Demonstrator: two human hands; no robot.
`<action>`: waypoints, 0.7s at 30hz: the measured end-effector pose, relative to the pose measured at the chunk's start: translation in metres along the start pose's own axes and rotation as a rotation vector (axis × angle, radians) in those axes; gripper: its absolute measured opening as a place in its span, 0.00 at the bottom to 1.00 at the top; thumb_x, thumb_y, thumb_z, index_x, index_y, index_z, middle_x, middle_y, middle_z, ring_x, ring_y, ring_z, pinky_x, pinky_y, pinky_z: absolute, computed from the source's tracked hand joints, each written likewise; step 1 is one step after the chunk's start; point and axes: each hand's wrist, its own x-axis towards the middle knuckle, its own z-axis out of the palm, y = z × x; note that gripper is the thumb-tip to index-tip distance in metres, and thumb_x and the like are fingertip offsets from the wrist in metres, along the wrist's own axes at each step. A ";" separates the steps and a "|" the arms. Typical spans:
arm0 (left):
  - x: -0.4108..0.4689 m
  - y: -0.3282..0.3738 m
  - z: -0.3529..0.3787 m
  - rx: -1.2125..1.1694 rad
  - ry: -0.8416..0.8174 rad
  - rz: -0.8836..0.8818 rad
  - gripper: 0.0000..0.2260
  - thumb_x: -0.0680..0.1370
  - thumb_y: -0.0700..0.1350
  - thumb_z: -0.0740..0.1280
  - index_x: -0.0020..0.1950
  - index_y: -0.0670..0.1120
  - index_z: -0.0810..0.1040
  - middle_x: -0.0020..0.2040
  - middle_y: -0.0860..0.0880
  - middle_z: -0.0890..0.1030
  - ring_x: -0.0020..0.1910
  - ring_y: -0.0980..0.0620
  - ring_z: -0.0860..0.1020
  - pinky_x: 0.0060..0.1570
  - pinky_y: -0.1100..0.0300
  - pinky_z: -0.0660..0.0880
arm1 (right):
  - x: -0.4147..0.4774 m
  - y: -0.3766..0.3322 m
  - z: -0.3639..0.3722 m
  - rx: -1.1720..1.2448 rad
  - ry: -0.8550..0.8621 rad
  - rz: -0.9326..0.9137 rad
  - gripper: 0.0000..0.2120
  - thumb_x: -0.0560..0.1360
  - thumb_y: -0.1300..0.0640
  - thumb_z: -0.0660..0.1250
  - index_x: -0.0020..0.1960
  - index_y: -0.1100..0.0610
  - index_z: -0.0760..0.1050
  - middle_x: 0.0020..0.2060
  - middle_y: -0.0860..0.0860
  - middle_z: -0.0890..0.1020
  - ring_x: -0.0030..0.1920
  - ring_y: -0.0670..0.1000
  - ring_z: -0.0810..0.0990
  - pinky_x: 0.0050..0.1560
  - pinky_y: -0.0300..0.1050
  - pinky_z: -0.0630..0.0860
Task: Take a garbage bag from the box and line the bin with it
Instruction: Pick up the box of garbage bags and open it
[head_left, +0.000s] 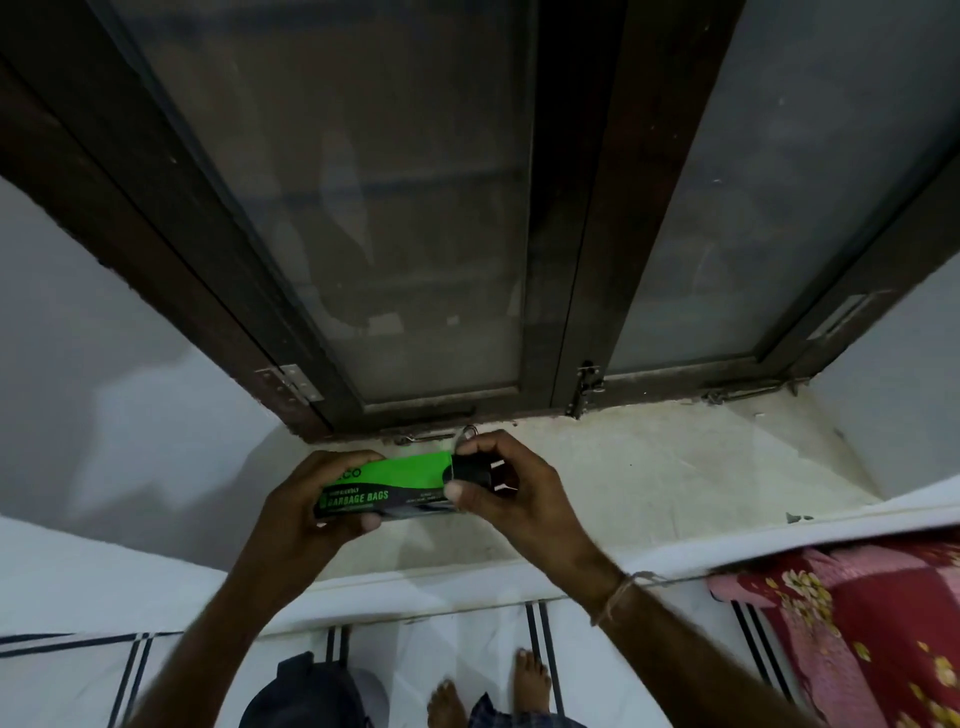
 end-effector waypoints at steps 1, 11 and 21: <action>0.001 -0.002 0.001 0.021 0.003 0.005 0.25 0.70 0.38 0.79 0.63 0.56 0.79 0.59 0.63 0.78 0.59 0.64 0.78 0.53 0.72 0.76 | 0.001 0.004 0.003 0.026 0.032 0.024 0.15 0.72 0.58 0.79 0.56 0.58 0.80 0.51 0.55 0.85 0.48 0.56 0.83 0.51 0.66 0.81; 0.004 -0.074 0.017 0.203 0.063 -0.009 0.24 0.71 0.52 0.73 0.66 0.49 0.78 0.60 0.50 0.77 0.56 0.57 0.79 0.54 0.58 0.79 | -0.012 0.037 -0.041 0.105 0.279 0.154 0.10 0.73 0.65 0.76 0.53 0.61 0.79 0.51 0.61 0.83 0.52 0.61 0.83 0.46 0.44 0.82; -0.021 0.015 0.092 -0.052 0.321 -0.164 0.25 0.78 0.60 0.69 0.71 0.50 0.73 0.63 0.49 0.80 0.63 0.47 0.78 0.55 0.55 0.76 | -0.036 0.020 -0.011 0.303 0.301 0.167 0.12 0.75 0.67 0.73 0.56 0.66 0.74 0.56 0.63 0.83 0.55 0.62 0.84 0.54 0.61 0.82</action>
